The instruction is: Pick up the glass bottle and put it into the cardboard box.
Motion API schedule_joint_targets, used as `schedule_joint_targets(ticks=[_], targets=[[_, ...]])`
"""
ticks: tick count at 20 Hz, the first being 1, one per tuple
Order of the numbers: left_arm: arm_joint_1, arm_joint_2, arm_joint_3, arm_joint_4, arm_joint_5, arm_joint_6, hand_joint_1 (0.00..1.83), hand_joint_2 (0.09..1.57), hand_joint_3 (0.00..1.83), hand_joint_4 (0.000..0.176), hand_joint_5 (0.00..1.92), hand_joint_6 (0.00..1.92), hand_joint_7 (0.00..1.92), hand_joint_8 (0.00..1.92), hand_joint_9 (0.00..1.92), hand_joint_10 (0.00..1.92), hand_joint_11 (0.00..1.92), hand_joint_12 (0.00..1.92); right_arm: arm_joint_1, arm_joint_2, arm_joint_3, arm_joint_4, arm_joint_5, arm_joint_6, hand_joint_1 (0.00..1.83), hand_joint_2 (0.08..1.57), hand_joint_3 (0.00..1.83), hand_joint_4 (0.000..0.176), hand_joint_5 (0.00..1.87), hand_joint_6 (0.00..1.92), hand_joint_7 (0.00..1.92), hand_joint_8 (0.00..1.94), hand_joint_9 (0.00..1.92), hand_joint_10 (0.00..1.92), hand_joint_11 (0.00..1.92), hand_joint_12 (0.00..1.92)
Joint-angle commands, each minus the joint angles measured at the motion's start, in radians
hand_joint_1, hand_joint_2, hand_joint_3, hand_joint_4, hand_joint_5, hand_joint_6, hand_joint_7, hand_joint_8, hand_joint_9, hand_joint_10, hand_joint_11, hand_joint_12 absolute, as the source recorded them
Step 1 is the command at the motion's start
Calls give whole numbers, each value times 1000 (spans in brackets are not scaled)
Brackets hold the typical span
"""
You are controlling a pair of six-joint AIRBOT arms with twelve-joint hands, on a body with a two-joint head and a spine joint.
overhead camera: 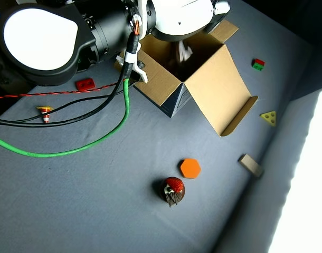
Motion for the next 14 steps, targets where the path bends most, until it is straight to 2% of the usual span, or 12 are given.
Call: schedule_joint_targets(ticks=[1,2,3,5,9,11,14], targets=[[2,-4,3,91,-50,-3,219,1290,0,0,189,7,189,1,172,3,0,643,1,7,-6,43,63,-1,904,1134,0,0,5,815,193,582,25,957,0,1502],[2,-4,3,91,-50,-3,221,1289,0,0,190,6,190,1,173,3,0,655,2,12,-7,33,70,12,906,1108,0,0,0,747,173,523,4,865,0,1430],[2,-4,3,91,-50,-3,221,1289,0,0,190,5,190,1,173,3,0,658,3,19,-8,18,85,30,920,1081,0,0,0,600,138,453,0,716,0,1309],[3,-4,3,92,-50,-3,222,1289,0,0,190,4,189,1,173,2,0,660,8,55,-28,-1,102,60,947,1065,0,0,0,380,94,301,0,441,0,975],[18,-7,3,97,-43,-3,223,1288,0,0,188,2,197,2,179,4,0,680,12,211,-136,-9,104,100,925,1072,0,0,2,53,74,101,0,219,0,267],[22,-7,3,107,-44,-3,224,1288,0,0,190,3,197,2,179,4,0,680,18,305,-211,9,23,140,911,1074,0,0,1,43,77,59,0,202,0,118],[22,-7,3,111,-44,-2,228,1288,0,0,195,5,200,3,177,2,0,681,49,475,-399,31,-260,138,862,1056,0,0,6,52,89,49,0,221,0,111]])
